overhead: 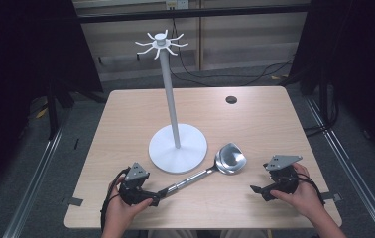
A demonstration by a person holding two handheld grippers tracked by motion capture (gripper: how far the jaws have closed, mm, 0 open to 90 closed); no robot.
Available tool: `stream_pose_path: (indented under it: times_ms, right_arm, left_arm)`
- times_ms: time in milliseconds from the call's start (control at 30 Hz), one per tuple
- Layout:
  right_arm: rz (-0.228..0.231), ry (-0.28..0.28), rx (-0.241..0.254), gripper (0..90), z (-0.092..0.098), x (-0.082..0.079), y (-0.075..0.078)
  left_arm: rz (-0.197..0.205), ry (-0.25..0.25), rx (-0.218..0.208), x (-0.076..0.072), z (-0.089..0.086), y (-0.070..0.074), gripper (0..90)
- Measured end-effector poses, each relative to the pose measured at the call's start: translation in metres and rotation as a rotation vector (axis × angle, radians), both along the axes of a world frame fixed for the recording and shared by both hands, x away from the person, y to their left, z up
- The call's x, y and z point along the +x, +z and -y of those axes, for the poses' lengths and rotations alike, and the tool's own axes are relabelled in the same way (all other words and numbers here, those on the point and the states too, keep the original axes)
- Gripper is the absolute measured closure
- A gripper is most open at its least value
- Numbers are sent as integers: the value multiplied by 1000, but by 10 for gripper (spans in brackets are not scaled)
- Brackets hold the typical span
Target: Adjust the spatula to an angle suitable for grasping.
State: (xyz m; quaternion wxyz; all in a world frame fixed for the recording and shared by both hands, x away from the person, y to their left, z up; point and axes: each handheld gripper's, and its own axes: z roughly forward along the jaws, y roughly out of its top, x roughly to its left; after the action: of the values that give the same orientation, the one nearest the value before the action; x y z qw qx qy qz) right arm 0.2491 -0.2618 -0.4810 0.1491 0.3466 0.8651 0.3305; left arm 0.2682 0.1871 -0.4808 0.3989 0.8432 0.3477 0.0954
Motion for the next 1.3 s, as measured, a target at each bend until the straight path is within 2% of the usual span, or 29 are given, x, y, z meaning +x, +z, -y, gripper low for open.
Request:
stream_pose_path:
  times_ms: [67,200,400,600,867,1100,1300]
  right_arm:
    - [4,1,0,77,0,0,1]
    - [1,1,3,77,-1,0,1]
    - [7,16,5,83,-2,0,2]
    - [8,56,-11,100,-7,0,5]
    - [14,96,-16,119,-19,5,13]
    - [13,156,-33,122,-30,13,20]
    - [5,185,-57,125,-41,21,26]
  left_arm:
    - [-2,-7,9,0,0,0,87]
    - [-8,-5,-5,1,0,-1,92]
    - [-14,-11,0,1,0,-1,95]
    - [-7,-4,-7,0,1,0,97]
    - [-18,-1,-17,-1,1,-1,98]
    - [-10,4,-22,-1,-1,0,99]
    - [-16,6,-26,-1,-2,-1,99]
